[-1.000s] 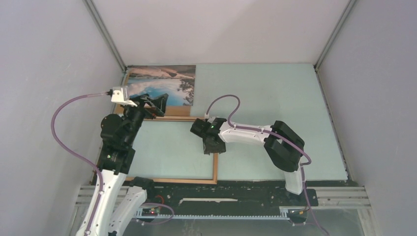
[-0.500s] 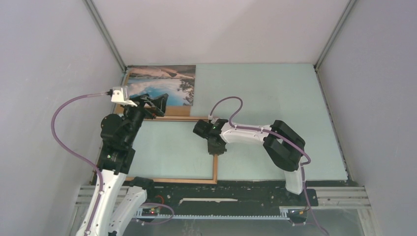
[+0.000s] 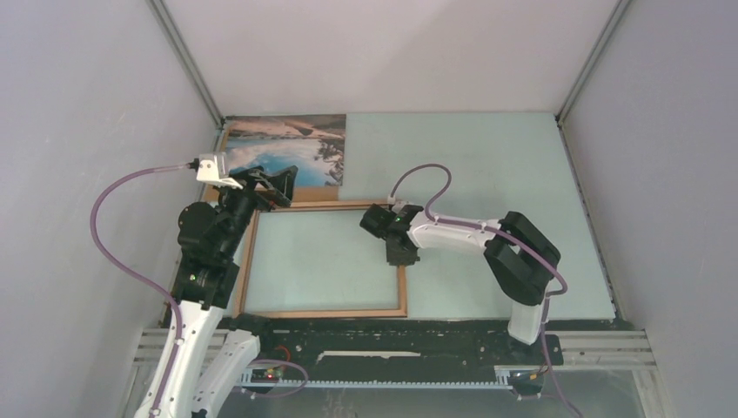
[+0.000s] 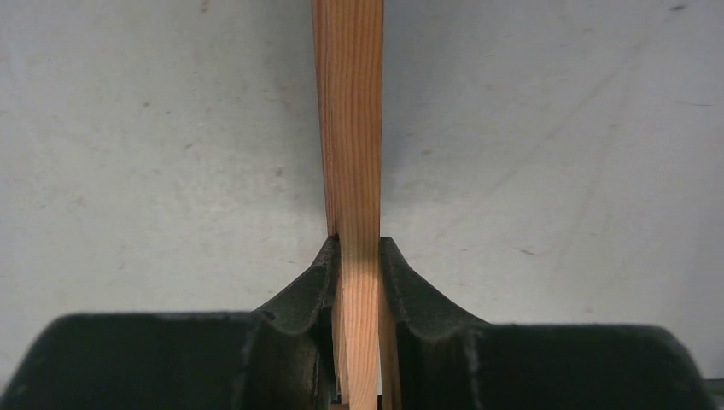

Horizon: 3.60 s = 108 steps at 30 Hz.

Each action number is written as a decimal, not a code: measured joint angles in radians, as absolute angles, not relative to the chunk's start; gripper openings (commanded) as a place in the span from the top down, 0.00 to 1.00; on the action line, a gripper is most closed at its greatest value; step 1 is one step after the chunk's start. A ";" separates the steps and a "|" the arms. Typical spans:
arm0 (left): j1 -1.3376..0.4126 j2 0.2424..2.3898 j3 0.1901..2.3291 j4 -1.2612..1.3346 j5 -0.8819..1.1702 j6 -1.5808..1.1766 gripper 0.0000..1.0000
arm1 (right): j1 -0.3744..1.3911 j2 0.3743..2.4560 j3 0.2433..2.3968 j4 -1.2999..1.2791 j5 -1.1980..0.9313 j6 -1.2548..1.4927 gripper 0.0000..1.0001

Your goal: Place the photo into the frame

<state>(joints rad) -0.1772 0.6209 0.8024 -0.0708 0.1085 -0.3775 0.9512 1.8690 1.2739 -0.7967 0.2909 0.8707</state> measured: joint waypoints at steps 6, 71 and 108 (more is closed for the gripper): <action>-0.177 0.621 0.802 -0.071 0.109 -0.377 0.00 | 0.912 1.768 1.238 -0.840 0.401 0.765 1.00; -0.188 0.650 0.802 -0.070 0.134 -0.419 0.00 | -0.073 1.591 0.960 -0.434 0.207 0.107 0.65; -0.190 0.719 0.802 -0.047 0.126 -0.437 0.00 | 0.458 1.401 0.880 -0.061 -0.314 0.844 0.40</action>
